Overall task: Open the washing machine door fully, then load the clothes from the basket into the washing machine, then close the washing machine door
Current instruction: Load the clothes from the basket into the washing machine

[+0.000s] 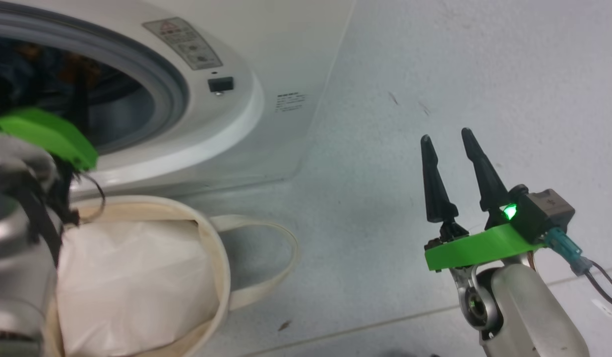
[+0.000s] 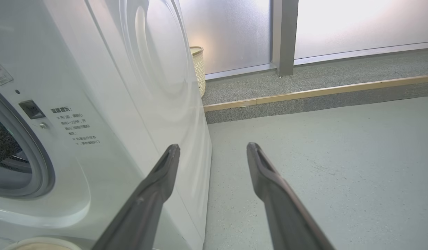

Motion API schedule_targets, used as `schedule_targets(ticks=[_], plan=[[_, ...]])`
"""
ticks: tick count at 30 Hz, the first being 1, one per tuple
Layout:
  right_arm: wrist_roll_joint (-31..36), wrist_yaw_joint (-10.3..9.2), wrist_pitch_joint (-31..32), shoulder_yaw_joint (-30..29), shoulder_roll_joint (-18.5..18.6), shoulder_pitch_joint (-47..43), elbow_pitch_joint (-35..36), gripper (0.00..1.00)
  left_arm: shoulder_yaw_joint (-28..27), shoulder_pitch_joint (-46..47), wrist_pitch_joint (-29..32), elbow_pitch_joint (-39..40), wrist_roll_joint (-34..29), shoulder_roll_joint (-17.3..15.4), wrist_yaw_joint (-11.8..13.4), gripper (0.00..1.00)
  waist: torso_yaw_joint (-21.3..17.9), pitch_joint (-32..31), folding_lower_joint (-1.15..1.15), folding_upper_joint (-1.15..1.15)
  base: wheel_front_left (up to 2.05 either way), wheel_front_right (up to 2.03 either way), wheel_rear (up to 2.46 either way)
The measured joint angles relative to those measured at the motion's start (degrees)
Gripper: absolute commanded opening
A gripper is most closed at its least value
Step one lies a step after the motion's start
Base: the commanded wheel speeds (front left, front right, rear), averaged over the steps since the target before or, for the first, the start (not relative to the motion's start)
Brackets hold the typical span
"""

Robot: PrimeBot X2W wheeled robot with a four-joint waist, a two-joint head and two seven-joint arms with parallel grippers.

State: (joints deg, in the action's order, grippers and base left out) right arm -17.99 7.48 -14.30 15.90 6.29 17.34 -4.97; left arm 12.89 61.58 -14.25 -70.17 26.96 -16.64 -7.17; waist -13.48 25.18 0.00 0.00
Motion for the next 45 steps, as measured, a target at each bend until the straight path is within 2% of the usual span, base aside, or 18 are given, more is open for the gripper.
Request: schedule_targets(ticks=[2,9,16,22,27,34,45], plan=[[-0.47,0.00,0.00,0.10,-0.03,-0.01,-0.78,1.00,-0.32,-3.24,-0.02,1.99,0.63,0.22,0.00,1.00,0.55,-1.24,0.00,0.00,0.00,0.00,0.00],[-2.18,0.00,0.00,0.64,-0.02,-0.06,-2.69,1.00,-3.90,-14.56,-0.05,16.12,-0.15,0.23,0.00,1.00,3.11,-6.02,-0.01,0.00,0.00,0.00,0.00],[-3.63,0.00,0.00,1.70,1.00,-1.10,-4.49,1.00,-4.86,-26.83,-0.05,26.86,-0.40,2.11,0.00,1.00,5.93,-11.85,-0.01,0.00,0.00,0.00,0.00],[-1.35,0.00,0.00,2.58,3.04,-3.97,-5.95,1.00,-8.78,-35.93,-0.05,37.44,-8.17,1.75,0.67,1.00,8.52,-16.99,-0.01,0.00,0.00,0.00,0.00],[-1.25,0.00,0.00,1.27,3.03,-5.43,-5.52,1.00,-12.82,-42.72,-0.05,46.17,-10.89,2.46,0.58,1.00,10.48,-19.87,-0.01,0.00,0.00,0.00,0.00],[-1.88,0.00,0.00,0.36,3.11,-6.29,-5.39,1.00,-15.96,-48.00,-0.05,47.42,-10.90,3.90,0.12,1.00,11.25,-21.88,0.00,0.00,0.00,0.00,0.00],[-3.27,0.00,0.00,-1.21,3.49,-8.39,-6.99,1.00,-17.56,-48.81,-0.05,46.75,-10.88,5.16,0.01,1.00,11.55,-23.72,0.00,0.00,0.00,0.00,0.00]])
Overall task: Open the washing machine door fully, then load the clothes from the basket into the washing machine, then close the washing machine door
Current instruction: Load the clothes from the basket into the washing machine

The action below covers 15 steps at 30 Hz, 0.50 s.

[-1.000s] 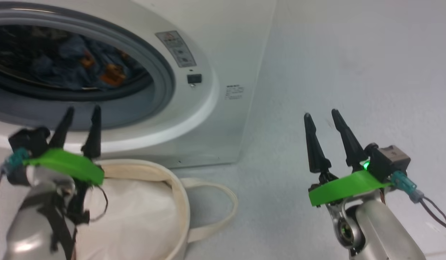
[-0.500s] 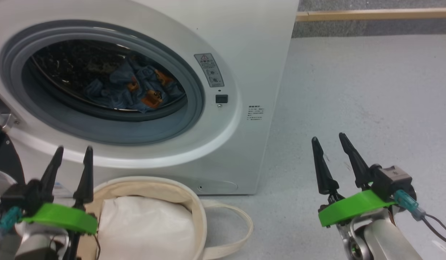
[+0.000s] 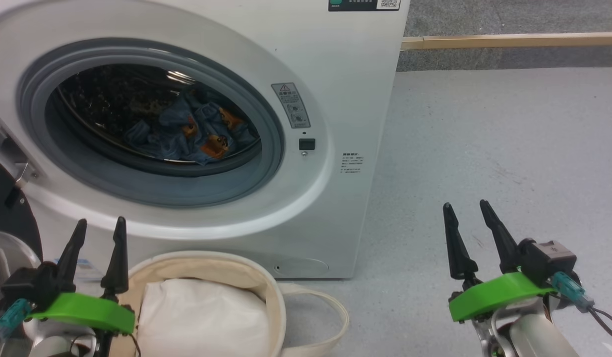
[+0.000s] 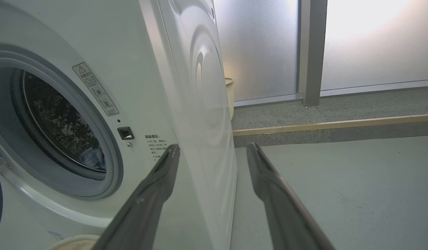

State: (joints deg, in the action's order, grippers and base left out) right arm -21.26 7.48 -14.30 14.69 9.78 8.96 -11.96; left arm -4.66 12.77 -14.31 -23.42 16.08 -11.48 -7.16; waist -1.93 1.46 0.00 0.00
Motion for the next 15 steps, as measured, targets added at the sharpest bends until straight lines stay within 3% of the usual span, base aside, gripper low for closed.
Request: schedule_targets(ticks=[15], plan=[[-0.45,0.00,0.00,0.04,0.01,0.01,-0.35,1.00,0.05,-1.03,0.00,0.09,0.25,0.09,-0.01,1.00,-0.76,-0.31,0.00,0.00,0.00,0.00,0.00]])
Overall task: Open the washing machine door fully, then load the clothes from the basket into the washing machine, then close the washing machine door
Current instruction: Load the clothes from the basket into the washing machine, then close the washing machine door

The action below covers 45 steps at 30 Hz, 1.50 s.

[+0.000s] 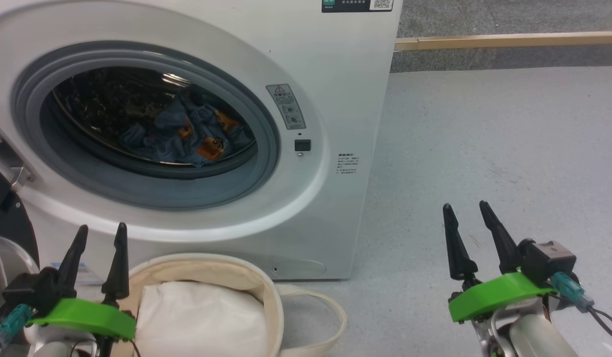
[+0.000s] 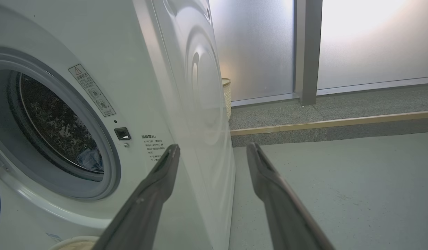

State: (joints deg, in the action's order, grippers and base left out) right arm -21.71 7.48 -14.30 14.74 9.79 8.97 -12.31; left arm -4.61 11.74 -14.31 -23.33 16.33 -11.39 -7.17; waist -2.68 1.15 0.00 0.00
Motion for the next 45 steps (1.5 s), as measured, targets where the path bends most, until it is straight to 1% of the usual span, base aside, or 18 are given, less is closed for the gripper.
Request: schedule_targets(ticks=[15,20,27,38,45], plan=[[-0.51,0.00,0.00,0.62,-0.03,0.12,-0.42,1.00,-0.11,0.03,0.00,0.10,0.97,-0.24,0.00,1.00,-0.14,0.34,0.00,0.00,-0.01,0.01,0.00],[-0.51,0.00,0.00,0.71,-0.04,0.13,-0.67,1.00,-0.12,0.03,0.00,0.07,1.01,-0.24,0.00,1.00,-0.21,0.40,0.00,0.00,-0.72,0.35,0.37],[-0.51,0.00,0.00,0.86,-0.26,0.46,-0.78,1.00,-0.34,0.17,0.00,-0.03,1.02,-0.35,0.01,1.00,-0.12,0.52,0.01,0.00,-1.55,1.16,0.39],[-0.58,0.00,0.00,1.03,-0.25,0.56,-0.88,1.00,-0.29,0.15,0.00,-0.03,1.11,-0.23,0.00,1.00,0.36,0.37,0.00,0.00,-2.24,1.90,0.34],[-1.01,0.00,0.00,1.26,-0.25,0.52,-1.03,1.00,-0.24,0.09,0.00,-0.02,1.44,-0.21,0.00,1.00,0.72,0.28,-0.01,0.00,-1.58,1.56,0.02]])
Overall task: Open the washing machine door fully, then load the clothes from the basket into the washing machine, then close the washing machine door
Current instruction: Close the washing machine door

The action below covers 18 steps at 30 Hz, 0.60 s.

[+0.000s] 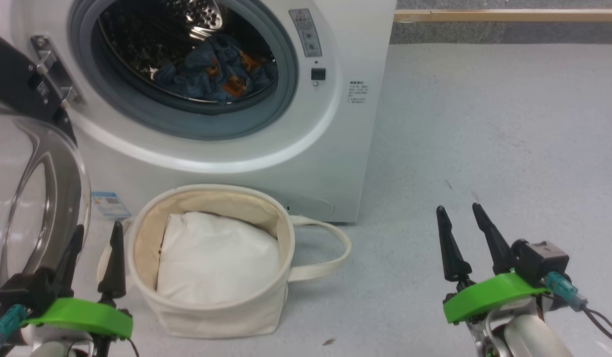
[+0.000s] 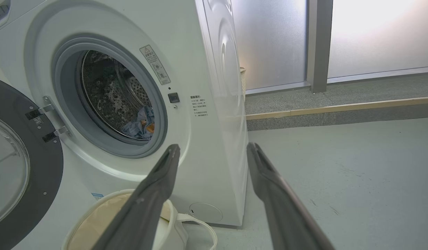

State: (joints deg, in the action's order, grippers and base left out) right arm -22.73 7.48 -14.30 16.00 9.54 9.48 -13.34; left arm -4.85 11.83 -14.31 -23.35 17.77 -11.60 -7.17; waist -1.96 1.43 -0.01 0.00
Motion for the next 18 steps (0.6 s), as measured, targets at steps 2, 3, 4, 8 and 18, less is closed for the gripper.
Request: schedule_targets(ticks=[2,3,4,8,18], plan=[[0.00,0.00,0.00,0.01,0.00,0.00,0.00,1.00,0.08,0.00,0.00,0.00,0.00,0.02,0.00,1.00,0.06,-0.05,0.00,0.00,-0.97,0.97,0.00],[0.00,0.00,0.00,0.01,0.01,-0.01,-0.01,1.00,0.10,-0.01,0.00,0.00,0.00,0.07,0.00,1.00,0.08,-0.08,0.00,0.00,-0.77,0.77,0.00],[0.00,0.00,0.00,-0.01,0.04,-0.03,-0.03,1.00,0.12,-0.03,0.00,0.00,0.00,0.13,0.00,1.00,0.10,-0.10,-0.01,0.00,-0.64,0.64,0.00],[0.00,0.00,0.00,0.11,0.00,-0.01,-0.05,1.00,0.11,-0.10,0.00,-0.01,0.00,0.09,0.00,1.00,0.12,-0.20,0.01,0.00,-0.29,0.29,0.00],[-0.09,0.00,0.00,0.18,-0.01,-0.01,-0.31,1.00,0.13,-0.09,0.00,-0.27,0.15,0.11,0.00,1.00,0.07,-0.35,0.01,0.00,0.00,0.00,0.00]])
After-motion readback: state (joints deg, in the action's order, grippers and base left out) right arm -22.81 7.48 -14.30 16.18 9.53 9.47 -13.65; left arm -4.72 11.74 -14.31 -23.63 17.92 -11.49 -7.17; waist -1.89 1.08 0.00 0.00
